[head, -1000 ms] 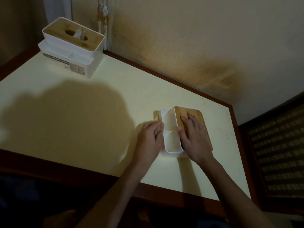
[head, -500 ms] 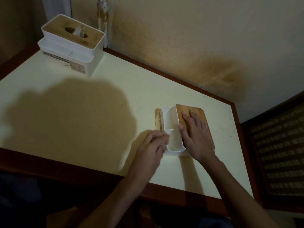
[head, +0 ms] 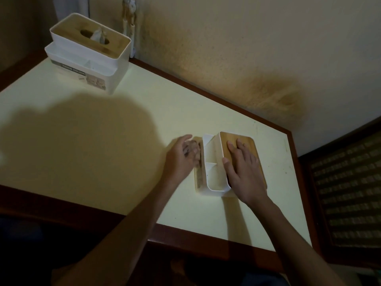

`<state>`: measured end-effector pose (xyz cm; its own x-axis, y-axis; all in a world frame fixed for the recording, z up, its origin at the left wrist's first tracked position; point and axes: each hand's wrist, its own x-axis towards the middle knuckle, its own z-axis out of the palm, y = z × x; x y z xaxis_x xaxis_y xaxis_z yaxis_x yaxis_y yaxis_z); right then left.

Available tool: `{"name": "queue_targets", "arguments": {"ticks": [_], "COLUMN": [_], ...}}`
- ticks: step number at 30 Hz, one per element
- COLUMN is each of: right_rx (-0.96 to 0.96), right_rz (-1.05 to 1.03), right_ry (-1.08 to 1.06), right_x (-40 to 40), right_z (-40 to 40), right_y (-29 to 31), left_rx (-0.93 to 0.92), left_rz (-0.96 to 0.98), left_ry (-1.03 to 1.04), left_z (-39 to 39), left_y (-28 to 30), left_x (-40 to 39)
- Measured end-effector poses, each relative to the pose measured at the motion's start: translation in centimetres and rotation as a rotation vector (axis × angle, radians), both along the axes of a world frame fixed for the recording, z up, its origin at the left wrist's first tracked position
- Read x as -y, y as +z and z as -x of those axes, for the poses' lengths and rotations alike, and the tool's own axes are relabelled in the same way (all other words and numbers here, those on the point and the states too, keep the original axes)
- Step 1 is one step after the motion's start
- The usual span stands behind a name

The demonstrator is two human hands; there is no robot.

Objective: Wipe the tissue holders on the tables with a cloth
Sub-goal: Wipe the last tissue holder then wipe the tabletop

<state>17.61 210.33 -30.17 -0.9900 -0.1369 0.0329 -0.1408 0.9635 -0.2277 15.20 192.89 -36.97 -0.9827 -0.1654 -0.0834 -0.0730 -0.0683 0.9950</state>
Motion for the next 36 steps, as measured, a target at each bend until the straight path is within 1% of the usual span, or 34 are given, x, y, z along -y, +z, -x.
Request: {"name": "queue_targets", "arguments": {"ticks": [3,7,9,13,16,18,19,22,23,25,26,28,29,30,32,34,36], "right_rx": [-0.002,-0.009,-0.005,-0.008,-0.008,-0.006,-0.001,0.007,0.009,0.012,0.015,0.022,0.026,0.03,0.032,0.029,0.025], "right_rz": [-0.004,-0.005,-0.002,0.003,-0.014,-0.013,-0.006,0.005,0.004,0.015,0.023,0.024,0.02,0.015,0.01,0.008,0.004], "right_ry": [0.008,0.003,0.003,-0.001,0.002,0.0,-0.003,-0.002,0.001,-0.001,-0.004,-0.006,-0.005,-0.003,0.001,0.0,0.0], "right_x": [0.1,0.0,0.0,0.1,0.2,0.2,0.2,0.2,0.2,0.2,0.3,0.3,0.3,0.3,0.3,0.3,0.3], "right_z": [0.1,0.0,-0.1,-0.1,-0.5,-0.4,-0.3,-0.1,-0.1,-0.2,-0.2,-0.3,-0.3,-0.3,-0.4,-0.4,-0.3], "right_y": [0.1,0.2,0.3,0.2,-0.1,0.0,0.1,0.2,0.2,0.2,0.2,0.2,0.2,0.2,0.1,0.1,0.1], "left_rx": [-0.024,-0.077,-0.053,-0.031,-0.029,-0.018,-0.01,0.07,0.087,0.09,0.09,0.108,0.097,0.053,-0.04,-0.091,-0.126], "left_rz": [0.091,0.242,0.277,0.474,0.539,0.568,0.53,0.239,0.178,0.131,0.077,-0.074,-0.103,-0.065,0.142,0.367,0.488], "left_ry": [-0.008,-0.048,-0.072,-0.08,-0.127,-0.196,-0.221,-0.219,-0.195,-0.118,-0.104,-0.121,-0.137,-0.149,-0.172,-0.202,-0.232], "left_z": [2.6,1.8,-0.1,-6.0,-10.1,-11.1,-11.1,-9.4,-8.7,-6.9,-6.0,-4.0,-3.0,-2.2,-0.8,0.2,0.7], "left_y": [-0.6,-0.5,0.2,1.8,1.7,1.6,1.9,2.9,3.2,4.2,4.8,6.3,6.8,7.1,7.1,6.9,6.8], "left_x": [0.5,0.3,-0.2,-1.2,-2.1,-2.1,-1.7,0.1,0.7,1.6,2.0,2.4,2.5,2.3,1.6,0.9,0.6]}}
